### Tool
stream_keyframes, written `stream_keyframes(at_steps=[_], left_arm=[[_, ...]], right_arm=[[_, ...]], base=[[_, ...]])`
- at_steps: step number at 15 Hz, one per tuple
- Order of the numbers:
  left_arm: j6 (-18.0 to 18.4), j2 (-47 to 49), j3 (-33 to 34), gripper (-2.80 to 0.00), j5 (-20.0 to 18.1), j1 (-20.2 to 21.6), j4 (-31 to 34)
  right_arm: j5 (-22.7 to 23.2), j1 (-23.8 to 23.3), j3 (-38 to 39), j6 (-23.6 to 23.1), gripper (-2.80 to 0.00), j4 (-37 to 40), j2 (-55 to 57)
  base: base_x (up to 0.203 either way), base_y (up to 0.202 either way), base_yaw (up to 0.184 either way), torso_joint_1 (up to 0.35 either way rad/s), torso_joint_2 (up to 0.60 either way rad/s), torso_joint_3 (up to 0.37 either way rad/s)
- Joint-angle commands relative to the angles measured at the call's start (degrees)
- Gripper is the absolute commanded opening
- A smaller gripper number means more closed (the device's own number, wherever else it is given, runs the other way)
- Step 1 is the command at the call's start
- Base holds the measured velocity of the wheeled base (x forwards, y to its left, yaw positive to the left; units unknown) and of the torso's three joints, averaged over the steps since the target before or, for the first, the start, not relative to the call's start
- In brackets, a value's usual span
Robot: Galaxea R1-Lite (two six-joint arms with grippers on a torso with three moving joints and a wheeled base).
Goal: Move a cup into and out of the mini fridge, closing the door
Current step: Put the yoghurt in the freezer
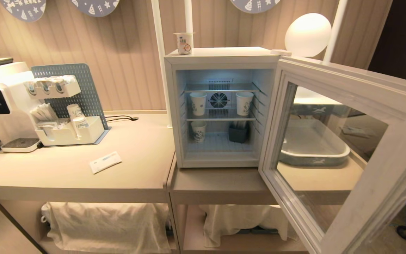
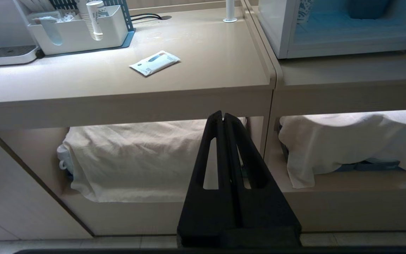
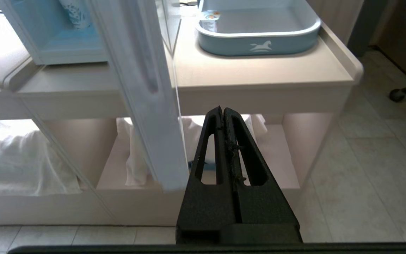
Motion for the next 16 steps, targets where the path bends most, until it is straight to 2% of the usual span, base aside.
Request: stream_keyframes(at_steps=[1,6,16], left_arm=[[-0.05,0.09,0.00,-2.80,0.00,0.04,0.07],[-0.23,0.09,0.09,-2.80,-0.26,0.03,-0.28],[0.21,0.09,0.18,-2.80,-0.18,0.04,-0.37]], right_arm=[[0.04,0.03,0.00,0.00,-2.80,0.03,0.08],[0.04,0.01,0.00,0.00,-2.80,0.03,0.08],[0.04,0.03,-0.08,0.00,-2.80,0.03,0.08]], base=[[-0.194,0.000,0.000,0.002,0.00,0.006],[-0.181,0.000,0.000,0.001,0.00,0.001],[-0.006,0.009,0.000,0.000,0.00,0.001]])
